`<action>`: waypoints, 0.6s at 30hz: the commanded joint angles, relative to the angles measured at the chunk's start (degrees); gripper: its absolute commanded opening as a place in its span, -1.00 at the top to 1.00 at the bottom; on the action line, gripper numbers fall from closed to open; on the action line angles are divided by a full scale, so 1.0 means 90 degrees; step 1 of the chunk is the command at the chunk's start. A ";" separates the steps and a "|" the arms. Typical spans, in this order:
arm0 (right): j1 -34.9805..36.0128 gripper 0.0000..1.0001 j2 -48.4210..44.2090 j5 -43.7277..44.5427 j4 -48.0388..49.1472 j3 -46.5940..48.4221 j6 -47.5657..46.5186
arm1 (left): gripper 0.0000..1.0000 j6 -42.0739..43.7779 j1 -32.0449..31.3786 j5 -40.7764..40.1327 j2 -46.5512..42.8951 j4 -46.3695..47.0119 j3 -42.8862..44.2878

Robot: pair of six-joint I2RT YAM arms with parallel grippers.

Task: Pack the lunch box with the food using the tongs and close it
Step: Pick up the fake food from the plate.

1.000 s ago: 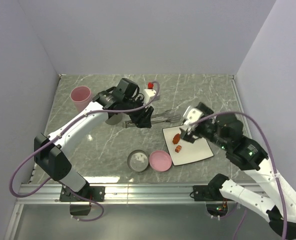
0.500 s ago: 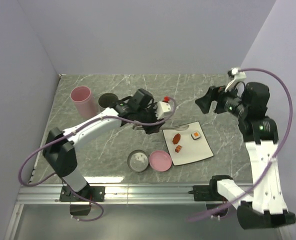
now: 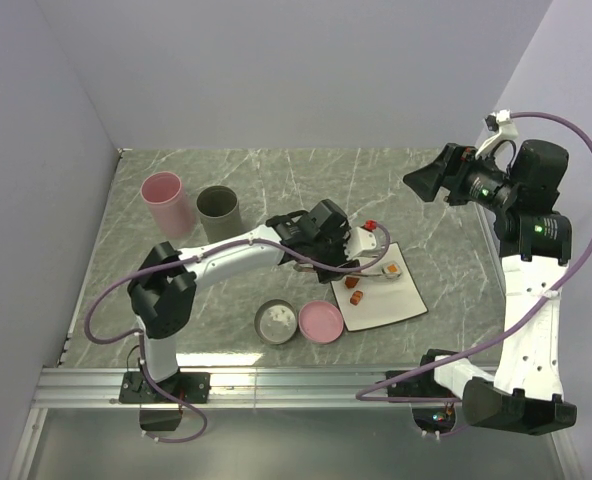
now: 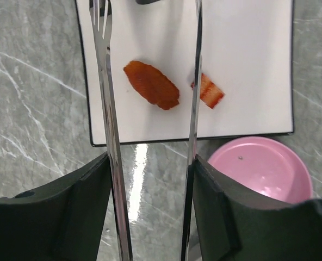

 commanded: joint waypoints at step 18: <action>-0.0070 -0.99 0.0170 -0.0579 0.0052 0.0624 -0.0007 | -0.17 -0.0108 -0.0226 -0.0159 0.0876 0.0326 0.0906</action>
